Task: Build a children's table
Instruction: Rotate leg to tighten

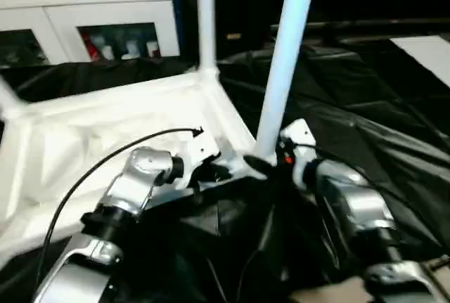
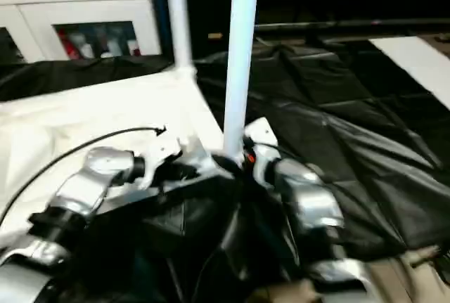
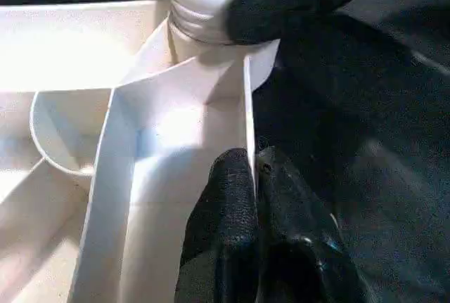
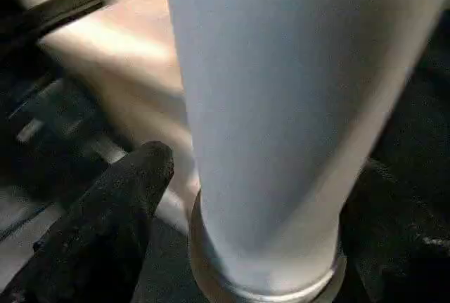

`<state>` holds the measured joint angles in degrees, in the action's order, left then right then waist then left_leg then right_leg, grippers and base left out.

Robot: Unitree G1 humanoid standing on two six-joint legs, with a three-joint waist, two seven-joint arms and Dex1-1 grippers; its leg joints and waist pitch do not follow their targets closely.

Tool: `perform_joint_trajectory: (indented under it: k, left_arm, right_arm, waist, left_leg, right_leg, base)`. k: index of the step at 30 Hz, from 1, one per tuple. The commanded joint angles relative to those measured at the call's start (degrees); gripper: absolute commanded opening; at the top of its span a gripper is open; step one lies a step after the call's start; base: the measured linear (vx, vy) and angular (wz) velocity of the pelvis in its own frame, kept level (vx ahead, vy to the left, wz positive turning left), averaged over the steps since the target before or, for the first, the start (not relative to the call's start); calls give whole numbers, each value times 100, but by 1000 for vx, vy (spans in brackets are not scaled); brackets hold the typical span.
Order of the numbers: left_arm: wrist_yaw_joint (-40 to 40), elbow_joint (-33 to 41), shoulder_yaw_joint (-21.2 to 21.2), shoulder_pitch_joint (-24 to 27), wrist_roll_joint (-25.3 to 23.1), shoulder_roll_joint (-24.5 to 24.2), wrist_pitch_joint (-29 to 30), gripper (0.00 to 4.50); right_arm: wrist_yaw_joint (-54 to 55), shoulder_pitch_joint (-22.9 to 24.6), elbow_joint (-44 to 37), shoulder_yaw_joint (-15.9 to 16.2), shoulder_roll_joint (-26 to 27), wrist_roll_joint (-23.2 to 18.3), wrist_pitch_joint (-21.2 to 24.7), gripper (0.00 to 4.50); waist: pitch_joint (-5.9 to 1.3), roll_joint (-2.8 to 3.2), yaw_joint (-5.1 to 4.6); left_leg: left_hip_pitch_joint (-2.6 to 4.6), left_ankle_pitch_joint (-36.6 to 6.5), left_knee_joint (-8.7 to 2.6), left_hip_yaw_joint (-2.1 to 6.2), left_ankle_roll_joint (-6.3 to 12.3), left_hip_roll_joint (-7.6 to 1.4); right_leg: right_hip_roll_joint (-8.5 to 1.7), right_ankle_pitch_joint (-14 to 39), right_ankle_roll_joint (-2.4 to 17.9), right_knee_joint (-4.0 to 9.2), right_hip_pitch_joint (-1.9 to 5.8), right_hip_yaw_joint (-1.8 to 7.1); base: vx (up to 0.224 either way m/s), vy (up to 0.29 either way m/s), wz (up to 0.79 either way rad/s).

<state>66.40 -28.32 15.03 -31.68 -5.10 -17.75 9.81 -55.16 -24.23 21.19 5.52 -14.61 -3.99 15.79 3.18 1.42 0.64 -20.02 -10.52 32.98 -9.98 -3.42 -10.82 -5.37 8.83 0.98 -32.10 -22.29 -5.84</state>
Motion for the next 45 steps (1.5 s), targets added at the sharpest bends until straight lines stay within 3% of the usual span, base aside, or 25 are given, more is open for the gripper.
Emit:
perform_joint_trajectory:
  k: [1, 4, 8, 12, 15, 18, 29, 33, 37, 39, 42, 44, 45]
  left_arm:
    - [195, 221, 312, -99, 101, 147, -259, 0]
    - [432, 214, 339, -106, 132, 4, -303, 0]
    - [606, 199, 323, -97, 128, -138, -356, 0]
    - [635, 186, 312, -114, 165, -174, -354, 0]
    - [641, 192, 300, -102, 180, -178, -343, 0]
    - [650, 183, 298, -83, 180, -176, -359, 0]
    - [502, 60, 244, -165, 203, -109, -342, 0]
    - [148, 47, 187, -195, 154, 69, -128, 0]
    - [-373, -29, 62, -292, 133, 353, 124, 0]
    - [-1234, -235, -144, -524, 127, 892, 381, 0]
    - [-1635, -265, -146, -600, 78, 1234, 525, 0]
    - [-1812, -250, -145, -620, 59, 1436, 576, 0]
    - [-1840, -234, -140, -617, 55, 1481, 587, 0]
  right_arm:
    - [-1101, 102, -282, 964, 223, -260, 51, 377]
    - [-1489, 104, -301, 1024, -8, -245, -2, 377]
    - [-1896, 74, -371, 1185, -211, -266, 84, 377]
    - [-1990, 37, -349, 1223, -263, -247, 71, 362]
    - [-1978, -7, -202, 1177, -210, -187, 13, 347]
    - [-1985, -33, -67, 1165, -161, -168, -56, 326]
    - [-1778, -37, 191, 1043, -19, -171, -161, 257]
    - [-1028, -59, 275, 800, 232, -117, -11, 251]
    - [-95, -182, 557, 542, 575, 23, 27, 250]
    - [1626, -403, 1045, 31, 1169, 175, 98, 249]
    - [2525, -529, 1295, -234, 1559, 183, 138, 249]
    - [2659, -564, 1316, -184, 1731, 251, 4, 249]
    - [2671, -577, 1323, -148, 1762, 293, -57, 249]
  waist:
    - [-336, -67, 84]
    - [-387, -84, 182]
    - [-409, -87, 261]
    - [-398, -119, 264]
    - [-382, -112, 266]
    - [-381, -109, 258]
    - [-400, -101, 261]
    - [-376, -96, 238]
    - [-345, -104, 148]
    - [-340, -100, 77]
    - [-330, -78, 5]
    - [-343, -77, -53]
    - [-353, -79, -61]
  left_leg:
    - [32, -1639, -383, 15, 412, -230]
    - [-28, -1217, -350, 6, 435, -245]
    - [-36, -837, -332, 2, 506, -246]
    - [-24, -978, -346, 0, 454, -246]
    - [2, -1214, -362, 6, 333, -243]
    - [-2, -1254, -365, 12, 302, -240]
    - [-8, -1172, -359, 9, 320, -236]
    - [-5, -1328, -383, 25, 233, -236]
    - [40, -1748, -390, 63, 57, -194]
    - [65, -1898, -380, 77, -2, -179]
    - [45, -2154, -400, 130, -93, -176]
    - [78, -2387, -380, 124, -5, -166]
    - [46, -2327, -392, 123, 55, -170]
  right_leg:
    - [-361, 2154, 1109, 403, 170, 336]
    - [-348, 1751, 1196, 273, 224, 353]
    - [-320, 1249, 1301, 202, 246, 330]
    - [-318, 1471, 1261, 225, 243, 328]
    - [-328, 1944, 1115, 278, 227, 334]
    - [-327, 2058, 1072, 289, 223, 331]
    - [-314, 1814, 1130, 268, 245, 323]
    - [-307, 2181, 1020, 301, 224, 316]
    - [-325, 3073, 735, 429, 181, 274]
    - [-319, 3316, 612, 480, 140, 248]
    - [-312, 3448, 503, 500, 146, 192]
    - [-313, 3416, 461, 550, 115, 186]
    - [-317, 3266, 499, 543, 138, 196]
  base:
    - [55, -60, 12]
    - [53, -55, 6]
    - [0, 0, 0]
    - [0, 0, 0]
    - [0, 0, 0]
    - [0, 0, 0]
    - [0, 0, 0]
    - [0, 0, 0]
    - [0, 0, 0]
    - [-33, 12, -2]
    - [0, 0, 0]
    - [0, 0, 0]
    - [0, 0, 0]
